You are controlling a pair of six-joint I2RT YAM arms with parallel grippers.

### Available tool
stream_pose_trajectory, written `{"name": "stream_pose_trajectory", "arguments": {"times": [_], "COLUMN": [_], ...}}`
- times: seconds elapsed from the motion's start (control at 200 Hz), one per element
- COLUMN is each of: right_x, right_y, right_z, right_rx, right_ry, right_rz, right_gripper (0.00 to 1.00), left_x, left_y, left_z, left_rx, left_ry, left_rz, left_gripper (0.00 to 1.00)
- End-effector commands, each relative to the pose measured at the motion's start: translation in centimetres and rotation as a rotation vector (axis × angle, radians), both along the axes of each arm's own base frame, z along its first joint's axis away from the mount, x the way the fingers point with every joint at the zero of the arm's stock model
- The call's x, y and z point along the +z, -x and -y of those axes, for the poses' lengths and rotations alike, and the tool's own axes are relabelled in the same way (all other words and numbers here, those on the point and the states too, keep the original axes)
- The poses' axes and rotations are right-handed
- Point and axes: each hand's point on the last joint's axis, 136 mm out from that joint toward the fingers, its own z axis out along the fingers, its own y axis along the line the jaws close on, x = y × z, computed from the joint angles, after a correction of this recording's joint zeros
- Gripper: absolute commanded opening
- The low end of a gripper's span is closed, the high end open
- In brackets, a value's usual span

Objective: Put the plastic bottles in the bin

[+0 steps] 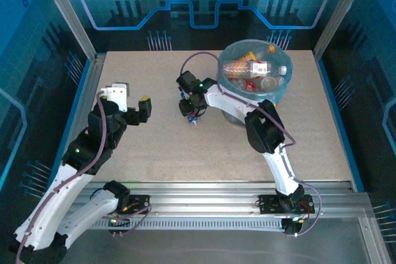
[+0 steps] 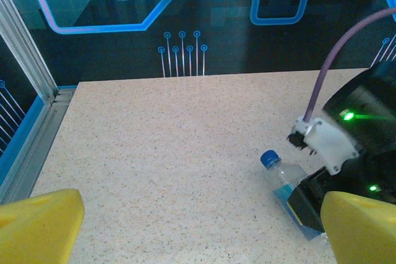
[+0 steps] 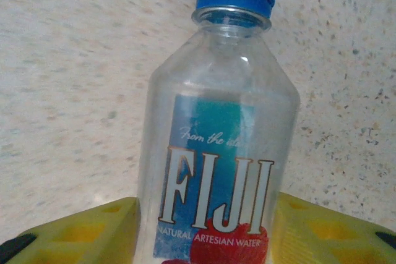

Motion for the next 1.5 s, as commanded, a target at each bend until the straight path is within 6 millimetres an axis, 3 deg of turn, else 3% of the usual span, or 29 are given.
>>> {"name": "stream_pose_trajectory", "arguments": {"times": [0.0, 0.1, 0.18, 0.26, 0.335, 0.5, 0.67, 0.94, 1.1, 1.211, 1.281, 1.396, 1.496], "right_x": [14.2, 21.1, 25.4, 28.2, 29.5, 30.2, 28.4, 24.8, 24.1, 24.5, 25.1, 26.8, 27.8], "right_y": [1.6, 2.6, 3.6, 4.6, 4.9, 4.7, 5.6, 6.1, 5.7, 5.4, 5.4, 5.4, 5.8], "right_z": [-1.8, 0.1, 2.0, 4.0, 6.5, 13.3, 16.4, 19.0, 20.0, 20.2, 20.3, 20.0, 19.2], "right_rx": [0.143, 0.2, 0.247, 0.299, 0.335, 0.281, 0.371, 0.424, 0.394, 0.383, 0.374, 0.348, 0.362], "right_ry": [-0.216, -0.25, -0.246, -0.199, -0.088, 0.078, 0.146, 0.175, 0.167, 0.161, 0.153, 0.11, 0.048], "right_rz": [0.199, 0.35, 0.458, 0.548, 0.627, 0.663, 0.715, 0.672, 0.65, 0.664, 0.686, 0.725, 0.731], "right_gripper": [0.52, 0.51, 0.51, 0.51, 0.5, 0.5, 0.52, 0.55, 0.57, 0.74, 0.79, 0.79, 0.71], "left_x": [1.1, 1.4, 1.5, 1.7, 1.8, 1.6, 1.4, 1.3, 1.2, 1.2, 1.2, 1.3, 1.4], "left_y": [0.0, -0.1, -0.1, -0.2, -0.2, -0.2, -0.4, -0.9, -1.3, -1.5, -1.6, -1.7, -1.9], "left_z": [0.0, 0.2, 0.4, 0.7, 0.9, 1.0, 1.2, 1.7, 2.0, 2.2, 2.2, 2.3, 2.3], "left_rx": [0.0, -0.003, -0.014, -0.027, -0.038, -0.038, -0.042, -0.054, -0.061, -0.064, -0.064, -0.063, -0.064], "left_ry": [0.038, 0.063, 0.076, 0.085, 0.09, 0.088, 0.094, 0.101, 0.107, 0.11, 0.109, 0.11, 0.11], "left_rz": [0.044, 0.053, 0.055, 0.056, 0.056, 0.045, 0.038, 0.025, 0.017, 0.013, 0.012, 0.014, 0.015], "left_gripper": [0.99, 0.99, 0.99, 0.99, 0.99, 0.99, 0.99, 0.99, 0.99, 0.99, 0.99, 0.99, 0.99]}}
